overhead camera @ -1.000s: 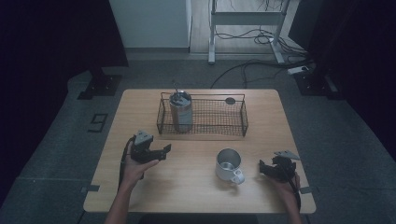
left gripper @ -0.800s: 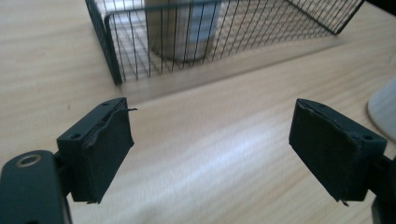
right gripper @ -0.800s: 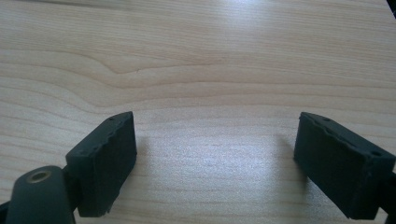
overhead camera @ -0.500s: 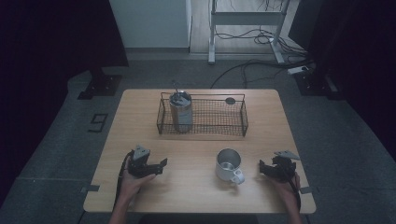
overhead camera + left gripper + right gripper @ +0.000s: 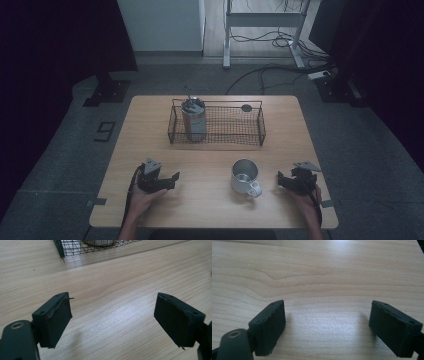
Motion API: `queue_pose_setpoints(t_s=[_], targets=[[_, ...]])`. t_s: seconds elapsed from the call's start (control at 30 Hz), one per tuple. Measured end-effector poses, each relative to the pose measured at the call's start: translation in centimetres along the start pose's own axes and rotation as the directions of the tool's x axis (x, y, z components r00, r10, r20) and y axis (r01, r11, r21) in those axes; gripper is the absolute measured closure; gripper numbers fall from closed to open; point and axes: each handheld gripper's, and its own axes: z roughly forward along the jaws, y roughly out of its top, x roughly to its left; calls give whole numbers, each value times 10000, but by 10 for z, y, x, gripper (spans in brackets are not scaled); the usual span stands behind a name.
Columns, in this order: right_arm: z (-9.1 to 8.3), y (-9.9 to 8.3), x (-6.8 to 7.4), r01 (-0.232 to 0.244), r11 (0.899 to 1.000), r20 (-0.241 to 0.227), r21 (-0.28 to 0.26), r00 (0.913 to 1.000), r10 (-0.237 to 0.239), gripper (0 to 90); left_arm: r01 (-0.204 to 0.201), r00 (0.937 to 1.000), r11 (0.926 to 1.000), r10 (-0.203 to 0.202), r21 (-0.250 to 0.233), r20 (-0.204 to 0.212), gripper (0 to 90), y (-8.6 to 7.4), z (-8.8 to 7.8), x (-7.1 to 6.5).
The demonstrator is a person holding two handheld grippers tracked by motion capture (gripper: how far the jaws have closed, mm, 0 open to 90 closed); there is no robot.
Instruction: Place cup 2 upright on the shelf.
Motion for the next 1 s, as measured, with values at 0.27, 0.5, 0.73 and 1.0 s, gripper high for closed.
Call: queue_pose_setpoints(t_s=[0.27,0.5,0.73,1.0], targets=[[-8,1,3,-26,9994,-338,-343,9994,14,141,-21,10000,10000,21,35,2,144,-2,1,0],[-24,6,15,62,9954,-897,-960,9959,-148,142,-169,9998,9997,167,164,82,144,-4,3,-4],[-41,12,27,218,9880,-1240,-1530,9914,-411,142,-407,9991,9991,406,150,80,143,-6,2,-10],[-57,17,39,320,9802,-1701,-1955,9832,-660,142,-384,9992,9992,381,151,147,144,-6,2,-11]])
